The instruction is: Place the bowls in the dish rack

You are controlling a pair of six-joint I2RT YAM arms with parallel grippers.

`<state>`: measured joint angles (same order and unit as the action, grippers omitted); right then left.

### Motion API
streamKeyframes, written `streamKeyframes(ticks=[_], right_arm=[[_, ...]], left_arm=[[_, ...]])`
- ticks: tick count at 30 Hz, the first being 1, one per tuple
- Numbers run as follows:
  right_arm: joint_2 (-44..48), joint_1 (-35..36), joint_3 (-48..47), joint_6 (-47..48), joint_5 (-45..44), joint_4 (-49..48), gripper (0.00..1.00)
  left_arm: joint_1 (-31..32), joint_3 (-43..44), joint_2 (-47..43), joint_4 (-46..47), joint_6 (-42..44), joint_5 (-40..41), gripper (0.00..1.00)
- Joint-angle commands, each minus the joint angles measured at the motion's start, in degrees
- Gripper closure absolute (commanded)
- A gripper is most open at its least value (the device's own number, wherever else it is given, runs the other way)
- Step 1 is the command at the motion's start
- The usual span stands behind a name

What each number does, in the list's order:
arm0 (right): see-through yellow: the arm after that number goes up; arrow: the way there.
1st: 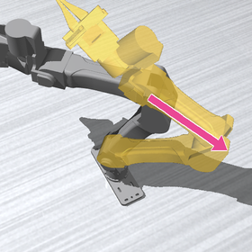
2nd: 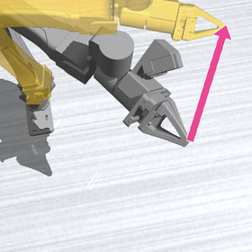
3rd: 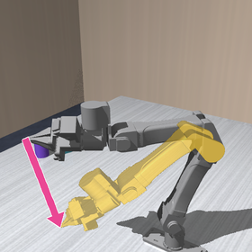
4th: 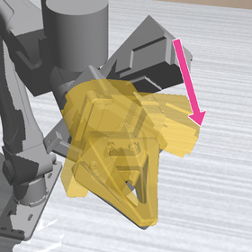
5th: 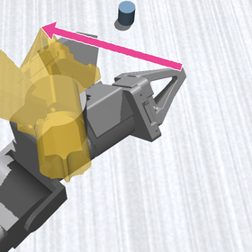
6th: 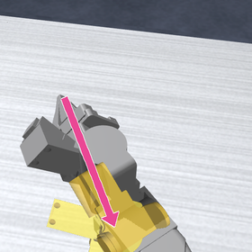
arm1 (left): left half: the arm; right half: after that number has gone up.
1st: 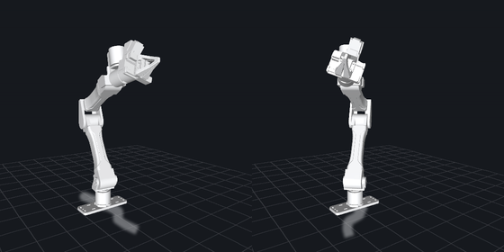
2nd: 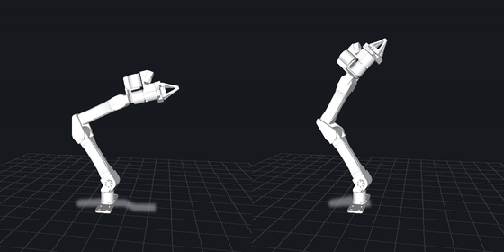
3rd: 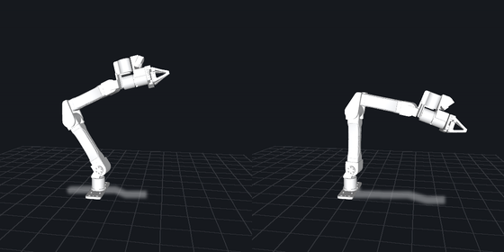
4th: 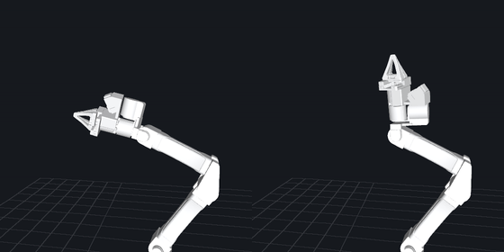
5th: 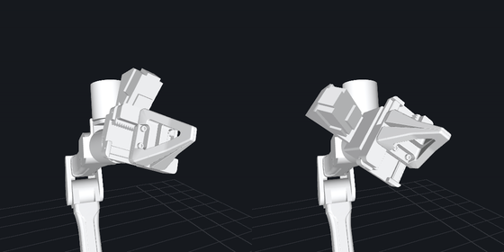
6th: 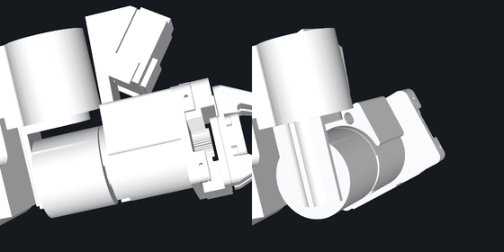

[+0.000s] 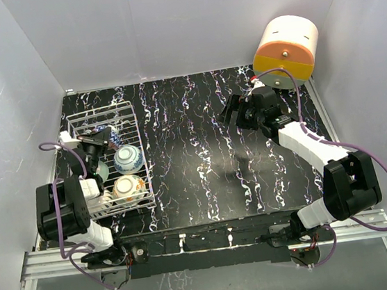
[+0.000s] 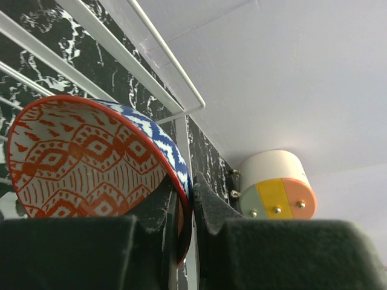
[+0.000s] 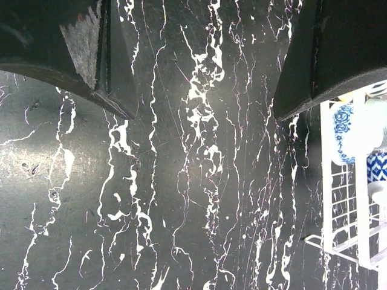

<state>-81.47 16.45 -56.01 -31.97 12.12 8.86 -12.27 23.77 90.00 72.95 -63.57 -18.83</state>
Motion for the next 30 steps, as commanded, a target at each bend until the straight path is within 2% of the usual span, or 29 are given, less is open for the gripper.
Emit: streamKeyframes(ticks=[1,5,6,7,10,13,18,24,30], right_arm=[[1.24,0.1,-0.07,0.95,-0.72,-2.88,0.02],[1.31,0.16,0.53,0.78,-0.51,-3.22,0.02],[1.36,0.16,0.61,0.77,-0.52,-3.24,0.02],[1.4,0.11,0.77,0.76,-0.52,-3.24,0.02],[1.7,0.15,1.15,0.76,-0.75,-3.24,0.02],[1.84,0.15,1.56,0.85,-1.08,-3.21,0.02],[1.63,0.16,1.52,0.86,-1.38,-3.24,0.02],[0.59,0.0,1.02,0.86,-1.48,-3.4,0.02],[-0.45,-0.07,0.45,1.1,-1.41,-3.33,0.02]], left_arm=[[-0.3,-0.95,-6.75,-9.48,3.54,3.99,0.94],[-0.3,-2.3,-8.25,-9.47,3.77,4.42,0.91],[-0.34,-2.58,-8.06,-8.72,3.64,4.24,0.94],[-0.38,-2.85,-7.82,-7.59,3.33,3.98,1.0],[-0.44,-2.59,-6.43,-2.8,1.91,2.51,1.0],[-0.56,-0.69,-4.87,1.91,0.15,1.11,1.0],[-0.56,5.77,-2.38,2.88,-0.49,0.3,1.0],[-0.56,10.85,3.63,4.93,-2.22,0.02,1.0],[-0.55,11.16,12.61,13.72,-7.03,0.6,1.0]])
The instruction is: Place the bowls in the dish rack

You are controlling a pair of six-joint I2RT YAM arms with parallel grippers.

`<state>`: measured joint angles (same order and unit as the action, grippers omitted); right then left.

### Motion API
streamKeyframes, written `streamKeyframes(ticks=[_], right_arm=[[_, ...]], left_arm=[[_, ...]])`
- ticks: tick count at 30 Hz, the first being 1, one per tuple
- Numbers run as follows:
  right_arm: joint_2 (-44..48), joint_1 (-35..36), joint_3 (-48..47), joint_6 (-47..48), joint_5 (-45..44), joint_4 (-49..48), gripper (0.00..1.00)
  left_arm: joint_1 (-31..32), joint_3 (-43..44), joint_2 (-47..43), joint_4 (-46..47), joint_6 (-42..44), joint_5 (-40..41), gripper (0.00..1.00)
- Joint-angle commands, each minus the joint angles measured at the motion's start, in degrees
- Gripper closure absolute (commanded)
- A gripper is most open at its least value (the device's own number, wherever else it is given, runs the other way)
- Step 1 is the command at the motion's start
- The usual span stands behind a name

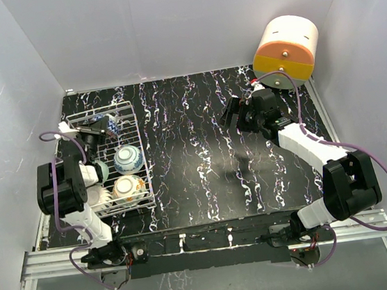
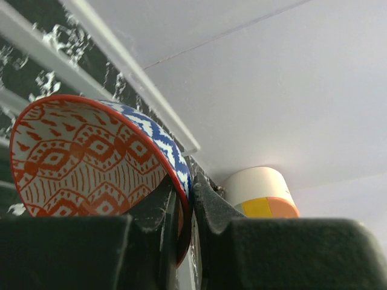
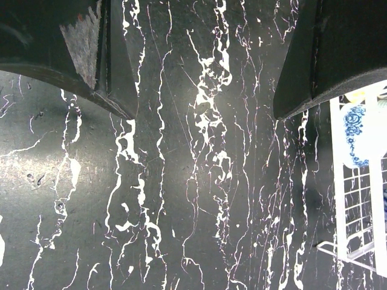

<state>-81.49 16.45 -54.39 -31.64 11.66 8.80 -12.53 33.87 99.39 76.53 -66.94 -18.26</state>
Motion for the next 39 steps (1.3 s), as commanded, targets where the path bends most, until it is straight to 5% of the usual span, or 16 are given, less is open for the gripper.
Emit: streamKeyframes(ticks=[1,19,26,39], right_arm=[[-0.6,-0.16,-1.31,0.79,-0.68,-3.3,0.02],[-3.0,-0.57,-0.89,1.24,-0.06,-4.31,0.02],[-3.15,-0.54,-0.38,1.45,-0.15,-4.45,0.02],[-3.63,-0.67,0.05,0.58,0.32,-5.41,0.02]], left_arm=[[-0.3,0.79,4.31,11.93,-4.48,0.25,1.0],[-0.43,-11.2,4.27,14.06,-5.67,3.18,0.98],[-0.74,-13.77,3.9,13.87,-5.42,4.09,0.74],[-1.34,-13.95,-1.96,8.15,-4.83,5.29,0.62]])
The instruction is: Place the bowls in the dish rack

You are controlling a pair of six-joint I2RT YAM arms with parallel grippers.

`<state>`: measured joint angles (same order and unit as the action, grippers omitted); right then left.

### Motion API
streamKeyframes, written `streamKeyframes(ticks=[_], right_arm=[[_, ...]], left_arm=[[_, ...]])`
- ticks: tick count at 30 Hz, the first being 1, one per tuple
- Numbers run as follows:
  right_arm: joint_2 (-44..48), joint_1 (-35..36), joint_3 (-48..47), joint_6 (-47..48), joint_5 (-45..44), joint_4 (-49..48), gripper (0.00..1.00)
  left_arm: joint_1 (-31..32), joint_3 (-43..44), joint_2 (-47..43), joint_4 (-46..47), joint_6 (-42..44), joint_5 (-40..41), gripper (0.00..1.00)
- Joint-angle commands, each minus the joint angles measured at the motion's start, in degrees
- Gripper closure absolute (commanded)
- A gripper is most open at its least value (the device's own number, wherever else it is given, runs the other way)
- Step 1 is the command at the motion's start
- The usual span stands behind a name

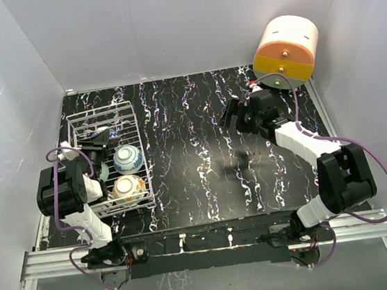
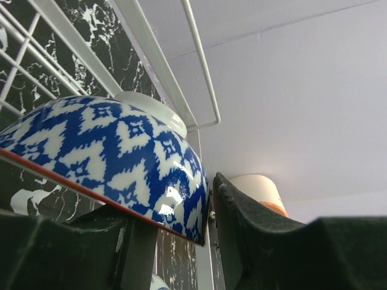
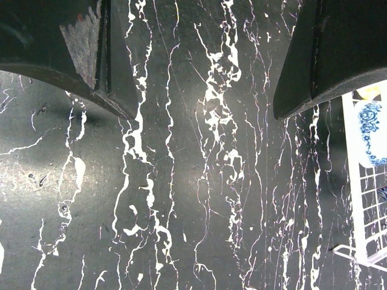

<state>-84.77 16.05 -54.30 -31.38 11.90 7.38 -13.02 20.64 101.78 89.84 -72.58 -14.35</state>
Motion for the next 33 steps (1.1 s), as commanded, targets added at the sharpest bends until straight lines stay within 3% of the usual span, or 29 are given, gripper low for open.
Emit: streamKeyframes(ticks=[1,6,12,16,25,33], right_arm=[[-0.34,-0.27,-0.16,0.2,0.26,-4.03,0.01],[-0.14,-0.3,-0.34,-0.08,0.4,-4.21,0.02],[0.52,-0.29,0.51,-0.57,0.84,-4.8,0.02],[0.9,-0.29,1.39,-0.91,1.23,-5.5,0.02],[2.59,-0.24,2.56,-0.97,1.31,-5.79,0.02],[3.58,-0.31,3.35,-0.97,1.76,-5.79,0.02]], left_arm=[[-0.96,-0.58,-5.7,-6.82,1.04,1.42,0.62],[-0.96,1.09,-14.54,-18.91,4.27,1.42,0.54],[-0.96,7.89,-25.07,-46.64,8.57,-0.13,0.42],[-0.96,8.1,-31.34,-58.31,10.37,-0.13,0.39],[-0.96,7.49,-38.18,-66.55,13.01,-1.01,0.38],[-0.96,16.27,-40.61,-80.41,17.97,-2.08,0.38]])
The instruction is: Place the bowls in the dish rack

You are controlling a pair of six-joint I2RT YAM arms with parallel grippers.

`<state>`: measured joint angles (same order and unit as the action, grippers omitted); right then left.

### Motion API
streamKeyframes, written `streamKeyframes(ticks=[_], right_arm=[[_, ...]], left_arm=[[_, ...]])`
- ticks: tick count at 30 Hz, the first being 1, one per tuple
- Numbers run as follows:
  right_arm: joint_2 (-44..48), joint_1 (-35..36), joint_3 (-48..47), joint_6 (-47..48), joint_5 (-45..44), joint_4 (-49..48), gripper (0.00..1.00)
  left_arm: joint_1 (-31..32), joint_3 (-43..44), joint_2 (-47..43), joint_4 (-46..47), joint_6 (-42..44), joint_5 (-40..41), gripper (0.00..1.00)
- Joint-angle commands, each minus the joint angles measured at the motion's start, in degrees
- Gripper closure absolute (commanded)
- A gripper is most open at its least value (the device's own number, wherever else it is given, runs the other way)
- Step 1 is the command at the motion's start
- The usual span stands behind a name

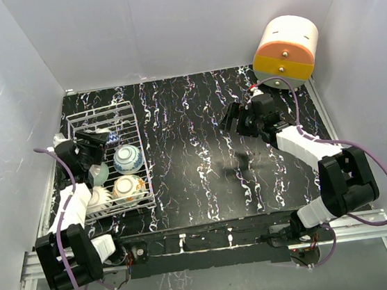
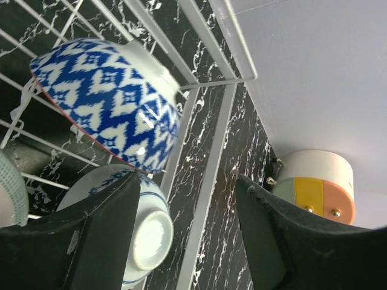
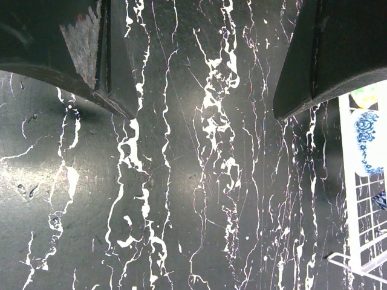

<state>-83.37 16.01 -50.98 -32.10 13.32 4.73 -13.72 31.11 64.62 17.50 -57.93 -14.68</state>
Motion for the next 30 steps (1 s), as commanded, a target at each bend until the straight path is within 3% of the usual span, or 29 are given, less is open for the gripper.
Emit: streamKeyframes(ticks=[1,8,16,30], right_arm=[[2.12,-0.2,0.15,-0.25,0.45,-3.19,0.02],[2.4,-0.24,0.71,-0.29,0.66,-3.24,0.02],[2.82,-0.2,2.0,-0.77,1.7,-3.92,0.02],[1.66,-0.21,2.38,-0.39,3.29,-4.86,0.02]], left_arm=[[-0.26,6.66,-3.57,-10.19,3.72,-1.8,0.38],[-0.26,7.28,-5.41,-18.04,6.22,-1.57,0.35],[-0.23,9.27,-7.59,-20.21,7.01,-2.55,0.35],[-0.26,20.39,-0.36,-31.39,15.32,-0.14,0.31]])
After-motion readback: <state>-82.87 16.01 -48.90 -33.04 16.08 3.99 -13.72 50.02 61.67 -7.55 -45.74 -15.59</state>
